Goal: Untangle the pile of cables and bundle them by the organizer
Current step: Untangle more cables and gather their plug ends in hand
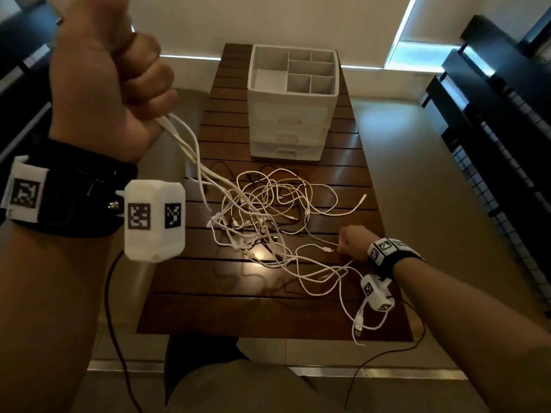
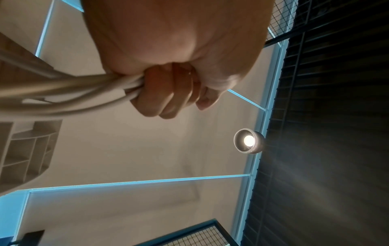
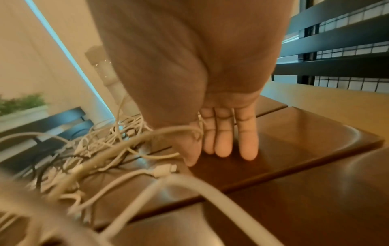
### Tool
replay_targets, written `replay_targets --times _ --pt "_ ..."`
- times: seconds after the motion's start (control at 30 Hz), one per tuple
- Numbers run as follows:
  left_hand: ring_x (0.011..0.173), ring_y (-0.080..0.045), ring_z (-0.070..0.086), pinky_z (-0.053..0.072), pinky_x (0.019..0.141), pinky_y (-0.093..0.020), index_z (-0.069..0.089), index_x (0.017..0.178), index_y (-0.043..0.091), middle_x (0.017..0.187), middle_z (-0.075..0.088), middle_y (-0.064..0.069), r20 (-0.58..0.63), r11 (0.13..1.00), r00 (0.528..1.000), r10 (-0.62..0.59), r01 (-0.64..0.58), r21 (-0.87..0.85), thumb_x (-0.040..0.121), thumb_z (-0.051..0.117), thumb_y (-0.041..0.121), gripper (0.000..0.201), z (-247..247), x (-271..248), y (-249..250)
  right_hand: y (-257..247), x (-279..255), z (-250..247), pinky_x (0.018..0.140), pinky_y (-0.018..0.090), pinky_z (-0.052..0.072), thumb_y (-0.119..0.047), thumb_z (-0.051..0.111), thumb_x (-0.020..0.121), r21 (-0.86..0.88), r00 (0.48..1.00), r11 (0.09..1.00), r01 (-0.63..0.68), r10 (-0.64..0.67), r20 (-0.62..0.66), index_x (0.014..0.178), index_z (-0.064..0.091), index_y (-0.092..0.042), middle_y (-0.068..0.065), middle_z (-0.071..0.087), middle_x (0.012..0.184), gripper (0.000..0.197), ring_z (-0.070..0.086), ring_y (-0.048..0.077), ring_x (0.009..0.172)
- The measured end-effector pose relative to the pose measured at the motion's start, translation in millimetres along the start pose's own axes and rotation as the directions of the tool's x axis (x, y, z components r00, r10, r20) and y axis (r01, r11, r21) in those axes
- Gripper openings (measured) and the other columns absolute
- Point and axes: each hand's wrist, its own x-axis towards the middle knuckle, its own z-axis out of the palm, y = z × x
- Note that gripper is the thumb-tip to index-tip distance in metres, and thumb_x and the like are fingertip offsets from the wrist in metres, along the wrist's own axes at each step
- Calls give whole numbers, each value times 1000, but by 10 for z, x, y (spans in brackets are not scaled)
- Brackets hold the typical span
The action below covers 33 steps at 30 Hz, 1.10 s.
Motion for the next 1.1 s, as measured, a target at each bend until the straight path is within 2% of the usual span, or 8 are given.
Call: replay_targets --times 0.27,0.4,0.5,0.63,0.77,0.87,0.97,1.1 --pt "39 -7 13 18 32 -20 20 64 27 52 15 8 -24 966 972 -235 231 -116 108 48 41 54 442 -37 -638 -208 -310 -866 39 25 46 -20 65 102 669 925 694 265 13 -380 96 59 -3 10 61 63 19 55 13 36" --pt "38 -8 19 21 34 -19 38 64 26 52 22 7 -29 948 950 -312 308 -82 109 52 40 49 565 -74 -1062 -434 -577 -1210 40 24 38 -27 64 102 728 900 587 355 -5 -435 93 61 -15 1 55 59 16 44 15 38" --pt "38 -7 21 21 35 -18 53 70 21 53 24 7 -27 936 938 -345 342 -83 108 53 42 43 616 -122 -1165 -545 -763 -1403 41 20 26 -26 61 104 825 880 368 430 32 -473 97 58 -15 -2 48 56 13 33 12 40" --pt "38 -7 21 20 35 -19 64 80 17 52 26 7 -15 943 945 -328 327 -62 109 51 41 40 604 -174 -1024 -595 -1009 -1620 43 23 26 -27 59 105 778 819 379 501 82 -568 97 58 -17 -3 50 55 13 36 11 42" --pt "41 -9 18 17 37 -20 73 93 12 54 23 7 7 932 932 -361 361 23 109 51 43 41 603 -203 -986 -766 -1350 -1776 40 23 26 -24 47 110 781 781 19 624 -8 -624 111 47 -10 4 53 66 13 32 16 43" --pt "41 -8 19 18 36 -19 78 104 11 56 22 7 90 895 891 -445 439 75 107 51 51 48 732 -212 -1128 -982 -1537 -1629 38 23 30 -20 45 111 756 744 95 648 -290 -602 105 47 -12 8 59 69 10 37 17 38" --pt "38 -5 22 21 33 -18 76 86 19 53 26 9 148 887 878 -456 463 -11 107 50 53 48 797 -211 -1203 -1025 -1614 -1433 37 24 37 -12 52 107 713 703 237 660 -531 -474 104 51 -6 12 61 68 7 47 20 41" --pt "37 -3 23 24 32 -18 66 103 12 53 26 10 115 898 917 -382 398 -187 108 51 43 36 688 -182 -1132 -813 -1533 -1193 48 33 45 -13 58 104 673 718 407 618 -641 -271 107 54 0 16 67 75 14 53 35 54"
